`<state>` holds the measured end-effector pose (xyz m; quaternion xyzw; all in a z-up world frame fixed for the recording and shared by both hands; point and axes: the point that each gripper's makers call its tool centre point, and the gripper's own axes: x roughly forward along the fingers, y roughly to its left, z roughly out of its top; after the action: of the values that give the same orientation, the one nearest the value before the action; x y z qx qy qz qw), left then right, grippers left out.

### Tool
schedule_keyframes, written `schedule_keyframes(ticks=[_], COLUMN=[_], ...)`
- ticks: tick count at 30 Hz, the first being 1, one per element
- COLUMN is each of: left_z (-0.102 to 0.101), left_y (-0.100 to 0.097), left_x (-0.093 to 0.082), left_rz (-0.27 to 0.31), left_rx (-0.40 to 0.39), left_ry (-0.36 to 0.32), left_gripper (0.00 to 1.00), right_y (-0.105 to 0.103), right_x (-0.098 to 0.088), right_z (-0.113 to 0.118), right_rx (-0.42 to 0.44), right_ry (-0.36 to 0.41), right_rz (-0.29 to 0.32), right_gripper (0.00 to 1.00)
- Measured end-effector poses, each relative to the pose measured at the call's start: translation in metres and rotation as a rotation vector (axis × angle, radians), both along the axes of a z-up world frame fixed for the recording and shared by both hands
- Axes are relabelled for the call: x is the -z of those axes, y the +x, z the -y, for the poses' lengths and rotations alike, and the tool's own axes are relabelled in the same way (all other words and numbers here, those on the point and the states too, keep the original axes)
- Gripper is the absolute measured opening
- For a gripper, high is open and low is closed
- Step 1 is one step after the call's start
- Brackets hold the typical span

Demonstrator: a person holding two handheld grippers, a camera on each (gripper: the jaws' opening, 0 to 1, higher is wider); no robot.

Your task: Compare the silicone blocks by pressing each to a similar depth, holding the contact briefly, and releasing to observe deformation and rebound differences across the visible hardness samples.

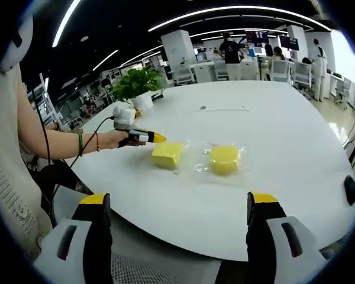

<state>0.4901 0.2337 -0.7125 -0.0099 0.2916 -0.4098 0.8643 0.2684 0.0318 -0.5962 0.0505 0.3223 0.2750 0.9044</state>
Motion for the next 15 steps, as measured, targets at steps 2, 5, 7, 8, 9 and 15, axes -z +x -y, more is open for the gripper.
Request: schedule_keyframes(ticks=[2, 5, 7, 8, 9, 15], left_z=[0.001, 0.000, -0.003, -0.004, -0.009, -0.031], left_y=[0.000, -0.001, 0.000, 0.001, 0.003, 0.004], left_x=[-0.001, -0.003, -0.004, -0.004, -0.003, -0.014], left_rz=[0.008, 0.012, 0.016, 0.014, 0.008, -0.010], left_rx=[0.002, 0.002, -0.015, -0.025, -0.053, -0.167], left_ry=[-0.003, -0.014, -0.014, -0.013, -0.009, -0.046], left_gripper=[0.00, 0.00, 0.02, 0.04, 0.06, 0.15], right_y=[0.000, 0.001, 0.002, 0.002, 0.003, -0.006], right_x=[0.001, 0.000, -0.001, -0.001, -0.001, 0.000], right_z=[-0.001, -0.002, -0.003, -0.003, -0.004, -0.005], right_rx=[-0.003, -0.007, -0.010, -0.013, -0.016, -0.040], right_ry=[0.002, 0.003, 0.005, 0.008, 0.008, 0.017], right_rz=[-0.005, -0.001, 0.002, 0.004, 0.005, -0.006], right_gripper=[0.89, 0.89, 0.89, 0.89, 0.89, 0.88])
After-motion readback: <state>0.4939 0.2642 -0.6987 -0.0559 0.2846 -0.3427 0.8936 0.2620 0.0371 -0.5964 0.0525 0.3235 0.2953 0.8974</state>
